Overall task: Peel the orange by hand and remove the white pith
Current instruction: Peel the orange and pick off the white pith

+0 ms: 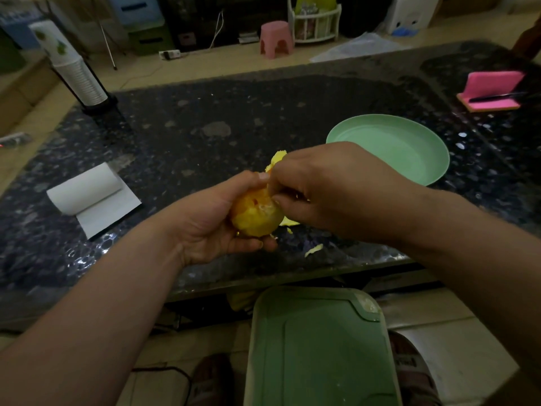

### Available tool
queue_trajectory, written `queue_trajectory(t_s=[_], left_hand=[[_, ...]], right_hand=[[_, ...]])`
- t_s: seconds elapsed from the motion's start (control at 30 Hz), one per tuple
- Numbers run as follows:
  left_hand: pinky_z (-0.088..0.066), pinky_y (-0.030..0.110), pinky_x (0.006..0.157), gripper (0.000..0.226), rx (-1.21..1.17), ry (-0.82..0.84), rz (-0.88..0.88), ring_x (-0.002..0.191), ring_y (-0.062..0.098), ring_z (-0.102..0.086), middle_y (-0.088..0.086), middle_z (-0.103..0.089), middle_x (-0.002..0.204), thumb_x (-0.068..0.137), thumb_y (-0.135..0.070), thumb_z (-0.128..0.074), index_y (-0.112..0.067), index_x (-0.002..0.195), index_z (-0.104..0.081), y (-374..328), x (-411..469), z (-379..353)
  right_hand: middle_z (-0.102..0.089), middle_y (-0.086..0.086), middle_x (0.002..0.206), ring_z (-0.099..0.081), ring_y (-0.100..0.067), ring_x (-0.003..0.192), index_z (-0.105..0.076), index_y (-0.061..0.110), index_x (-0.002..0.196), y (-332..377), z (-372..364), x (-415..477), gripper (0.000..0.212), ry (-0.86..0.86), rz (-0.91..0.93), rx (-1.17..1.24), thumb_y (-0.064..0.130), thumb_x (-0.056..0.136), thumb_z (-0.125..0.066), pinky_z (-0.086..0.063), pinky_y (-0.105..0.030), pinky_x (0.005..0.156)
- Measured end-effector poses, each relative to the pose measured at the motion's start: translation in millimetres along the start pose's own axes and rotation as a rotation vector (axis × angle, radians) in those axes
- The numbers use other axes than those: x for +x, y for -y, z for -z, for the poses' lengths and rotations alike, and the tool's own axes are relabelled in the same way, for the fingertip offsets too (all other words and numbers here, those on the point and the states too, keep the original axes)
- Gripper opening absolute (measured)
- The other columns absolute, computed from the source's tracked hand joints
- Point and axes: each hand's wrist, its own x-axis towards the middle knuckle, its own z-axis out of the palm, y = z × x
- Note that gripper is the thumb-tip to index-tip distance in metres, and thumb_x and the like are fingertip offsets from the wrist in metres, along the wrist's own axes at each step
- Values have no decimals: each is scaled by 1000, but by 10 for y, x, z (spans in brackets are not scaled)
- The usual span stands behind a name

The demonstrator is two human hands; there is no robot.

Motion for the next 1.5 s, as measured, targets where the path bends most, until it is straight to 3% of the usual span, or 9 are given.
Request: queue_trajectory(t_s=[0.2, 0.43, 0.63, 0.73, 0.87, 1.07, 1.23, 1.37, 1.5], left_hand=[[-57, 25, 47, 45, -30, 81, -20, 67, 32, -72, 15, -73, 95, 85, -49, -66, -20, 118, -71, -32, -16, 24], [-58, 25, 46, 43, -36, 77, -34, 66, 31, -72, 14, -74, 92, 84, -49, -66, -21, 117, -70, -54, -23, 27], [-58, 25, 46, 53, 0, 41, -18, 68, 32, -72, 14, -73, 92, 83, -50, -68, -18, 125, -68, -23, 8, 39], [-58, 25, 46, 52, 20, 17, -13, 67, 31, -73, 14, -72, 91, 82, -50, -68, -16, 122, -69, -11, 15, 35], [-57, 25, 44, 63, 27, -12, -1, 67, 32, -73, 14, -72, 91, 74, -52, -71, -14, 124, -68, -6, 33, 23], [-57, 25, 46, 64, 44, 0, -10, 67, 32, -73, 15, -72, 93, 75, -53, -70, -12, 124, -69, -3, 15, 26], [-57, 25, 46, 53, 3, 28, -32, 66, 31, -72, 15, -73, 94, 82, -49, -66, -16, 123, -70, -15, -3, 32], [-58, 25, 47, 44, -73, 28, -64, 67, 32, -72, 16, -74, 90, 81, -45, -68, -19, 116, -70, -44, -17, 35], [-58, 26, 46, 45, -96, 4, -84, 66, 32, -72, 18, -74, 92, 78, -45, -69, -18, 115, -70, -55, -12, 30]], right_hand=[[-64, 10, 82, -54, -10, 69, -70, 24, 97, -96, -31, -77, 8, -81, -114, 99, 26, 94, -63, -46, -35, 60], [-70, 13, 88, -60, -6, 73, -74, 28, 107, -136, 58, -114, 12, -10, -128, 176, 31, 96, -72, -50, -29, 64], [-74, 3, 89, -66, -23, 76, -75, 23, 101, -76, 55, -70, 14, 36, -94, 45, 32, 96, -65, -55, -42, 67], [-69, 2, 84, -63, -26, 71, -71, 21, 94, -44, 45, -46, 24, 43, -40, -14, 36, 92, -53, -48, -38, 60], [-63, 4, 76, -56, -22, 62, -65, 22, 85, -29, 15, -42, 16, 22, -13, -59, 32, 89, -53, -29, -29, 55], [-52, 11, 75, -49, -17, 62, -54, 27, 82, -33, -31, -25, 8, -10, -22, -2, 26, 87, -59, -27, -29, 56], [-63, 8, 74, -58, -13, 67, -68, 25, 88, -109, -78, -91, 4, -74, -172, 238, 22, 90, -69, -47, -32, 58], [-67, 11, 73, -61, -7, 66, -74, 26, 94, -205, -142, -143, 7, -79, -349, 500, 20, 96, -74, -43, -14, 58], [-73, 10, 81, -68, -8, 74, -76, 27, 102, -245, -113, -131, 7, -79, -400, 593, 22, 98, -76, -51, -19, 63]])
